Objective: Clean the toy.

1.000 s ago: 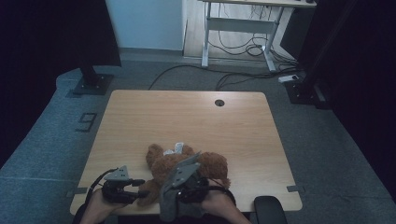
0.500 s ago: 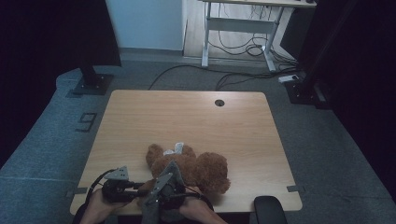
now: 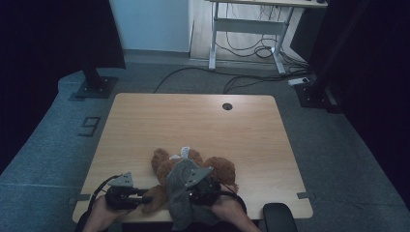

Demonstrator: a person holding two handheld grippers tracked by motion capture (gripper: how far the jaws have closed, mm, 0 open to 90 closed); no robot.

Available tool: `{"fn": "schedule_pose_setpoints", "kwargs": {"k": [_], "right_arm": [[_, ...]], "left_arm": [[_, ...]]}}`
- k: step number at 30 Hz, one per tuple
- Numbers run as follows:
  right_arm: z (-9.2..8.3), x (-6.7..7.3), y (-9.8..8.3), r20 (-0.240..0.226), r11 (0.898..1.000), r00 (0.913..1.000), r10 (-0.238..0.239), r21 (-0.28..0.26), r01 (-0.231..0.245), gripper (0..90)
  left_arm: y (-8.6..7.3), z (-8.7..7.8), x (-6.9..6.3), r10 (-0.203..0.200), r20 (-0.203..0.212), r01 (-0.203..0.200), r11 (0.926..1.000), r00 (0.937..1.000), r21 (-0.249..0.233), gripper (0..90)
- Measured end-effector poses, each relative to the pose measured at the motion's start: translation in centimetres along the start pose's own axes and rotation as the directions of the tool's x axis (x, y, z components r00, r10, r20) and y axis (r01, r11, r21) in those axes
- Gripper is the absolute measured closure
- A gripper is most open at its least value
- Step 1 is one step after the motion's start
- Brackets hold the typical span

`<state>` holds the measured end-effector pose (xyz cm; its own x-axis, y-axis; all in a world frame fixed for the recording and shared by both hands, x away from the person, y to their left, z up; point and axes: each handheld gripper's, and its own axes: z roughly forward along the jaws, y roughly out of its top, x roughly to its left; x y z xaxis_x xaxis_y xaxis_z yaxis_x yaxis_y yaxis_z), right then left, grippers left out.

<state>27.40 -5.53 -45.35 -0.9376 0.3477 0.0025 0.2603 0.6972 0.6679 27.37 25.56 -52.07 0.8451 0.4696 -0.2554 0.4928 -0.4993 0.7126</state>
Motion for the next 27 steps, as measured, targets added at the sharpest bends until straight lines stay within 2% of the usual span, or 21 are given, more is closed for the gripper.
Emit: {"fn": "schedule_pose_setpoints", "kwargs": {"k": [5, 9, 13, 20, 24, 27], "right_arm": [[-3.5, -2.0, 2.2, 0.048, 0.996, 0.9989, 0.0, -0.088, 0.005, 78.3], [-4.3, -4.3, 4.0, 0.081, 0.994, 0.9966, 0.009, -0.111, 0.001, 78.3], [-4.1, -6.4, 5.8, 0.096, 0.995, 0.9951, 0.021, -0.103, -0.011, 78.3], [-2.1, -9.7, 8.6, 0.116, 0.997, 0.9927, 0.036, -0.067, -0.028, 78.3], [-1.1, -11.0, 10.1, 0.134, 0.997, 0.99, 0.046, -0.06, -0.039, 78.3], [-0.4, -11.8, 11.1, 0.127, 0.997, 0.9901, 0.059, -0.064, -0.052, 78.3]], "left_arm": [[0.0, 0.0, 0.0, 0.002, 0.0, -0.002, 1.0, 1.0, -0.001, 63.3], [0.0, 0.0, 0.0, 0.004, 0.001, -0.004, 1.0, 1.0, -0.001, 62.6], [0.0, 0.1, 0.0, 0.009, 0.002, -0.009, 1.0, 1.0, 0.0, 62.1], [0.0, 0.1, -0.1, 0.012, 0.003, -0.012, 0.9999, 0.9999, -0.001, 62.0], [0.1, 0.1, -0.1, 0.014, 0.002, -0.014, 0.9999, 0.9999, 0.0, 62.0], [0.1, 0.1, -0.1, 0.013, 0.003, -0.013, 0.9999, 0.9999, -0.001, 62.0]]}}
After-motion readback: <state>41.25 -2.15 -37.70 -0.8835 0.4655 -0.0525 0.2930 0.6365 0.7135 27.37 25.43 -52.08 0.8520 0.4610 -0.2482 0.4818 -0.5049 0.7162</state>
